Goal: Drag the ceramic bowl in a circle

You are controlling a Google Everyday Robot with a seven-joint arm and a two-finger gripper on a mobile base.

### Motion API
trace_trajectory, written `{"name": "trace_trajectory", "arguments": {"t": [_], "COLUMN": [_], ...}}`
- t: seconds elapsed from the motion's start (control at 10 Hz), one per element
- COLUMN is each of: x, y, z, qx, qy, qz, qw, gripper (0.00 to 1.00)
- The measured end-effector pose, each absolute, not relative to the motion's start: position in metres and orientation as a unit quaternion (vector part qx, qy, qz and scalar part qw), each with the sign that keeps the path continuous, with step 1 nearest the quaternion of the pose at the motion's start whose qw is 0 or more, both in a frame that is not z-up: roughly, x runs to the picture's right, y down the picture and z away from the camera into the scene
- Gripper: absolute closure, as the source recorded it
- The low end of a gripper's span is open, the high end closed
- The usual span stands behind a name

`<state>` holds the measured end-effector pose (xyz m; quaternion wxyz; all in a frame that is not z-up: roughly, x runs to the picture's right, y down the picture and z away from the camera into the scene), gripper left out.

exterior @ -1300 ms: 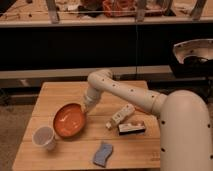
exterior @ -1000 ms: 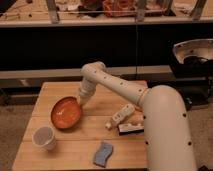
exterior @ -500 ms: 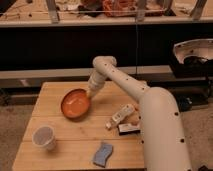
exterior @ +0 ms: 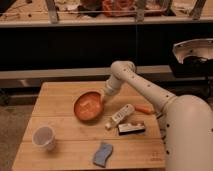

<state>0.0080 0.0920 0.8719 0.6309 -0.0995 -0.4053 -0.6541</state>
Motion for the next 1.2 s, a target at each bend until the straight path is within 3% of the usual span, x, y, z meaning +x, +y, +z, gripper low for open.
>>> {"name": "trace_trajectory", "arguments": {"t": [0.3, 0.6, 0.9, 1.2], "x": [-0.001, -0.049, -0.108, -0.126], "y": [0.130, 0.146, 0.129, 0.082], "z": [0.839, 0.829, 0.838, 0.868], "qx": [-0.107, -0.100, -0.075, -0.044], "qy": [-0.410, -0.424, -0.434, -0.439], "qz": [-0.654, -0.673, -0.706, -0.719], "qw": [0.626, 0.598, 0.555, 0.537], "gripper": [0.97, 0.97, 0.97, 0.97]}}
